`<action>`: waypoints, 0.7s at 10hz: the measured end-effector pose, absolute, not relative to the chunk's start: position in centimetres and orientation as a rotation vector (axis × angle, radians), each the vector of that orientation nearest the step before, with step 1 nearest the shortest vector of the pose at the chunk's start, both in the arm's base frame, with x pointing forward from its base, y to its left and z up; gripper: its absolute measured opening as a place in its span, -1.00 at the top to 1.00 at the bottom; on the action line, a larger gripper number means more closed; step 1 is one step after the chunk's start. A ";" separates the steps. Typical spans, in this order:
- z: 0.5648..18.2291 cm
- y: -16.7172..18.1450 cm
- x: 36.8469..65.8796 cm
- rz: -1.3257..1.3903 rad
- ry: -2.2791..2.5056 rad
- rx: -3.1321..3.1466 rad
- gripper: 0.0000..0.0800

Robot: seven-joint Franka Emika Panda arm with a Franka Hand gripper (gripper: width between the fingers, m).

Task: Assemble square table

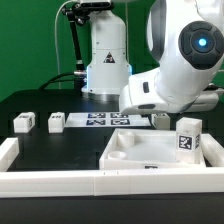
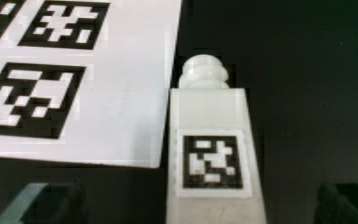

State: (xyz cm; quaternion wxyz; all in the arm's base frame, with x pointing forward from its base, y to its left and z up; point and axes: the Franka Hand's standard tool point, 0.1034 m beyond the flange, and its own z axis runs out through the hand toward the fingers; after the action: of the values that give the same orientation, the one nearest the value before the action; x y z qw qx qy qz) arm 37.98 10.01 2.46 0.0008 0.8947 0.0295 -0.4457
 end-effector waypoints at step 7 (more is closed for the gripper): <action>0.7 9.9 36.2 -1.384 0.076 2.807 -0.54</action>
Offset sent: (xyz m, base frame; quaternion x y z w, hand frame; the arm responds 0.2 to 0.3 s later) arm -0.0113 0.0106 -0.0162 0.0038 0.0227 0.0080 0.9997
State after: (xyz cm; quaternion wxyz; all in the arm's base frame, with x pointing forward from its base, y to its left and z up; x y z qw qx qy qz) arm 36.18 9.90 0.74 0.0057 0.8966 0.0242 -0.4421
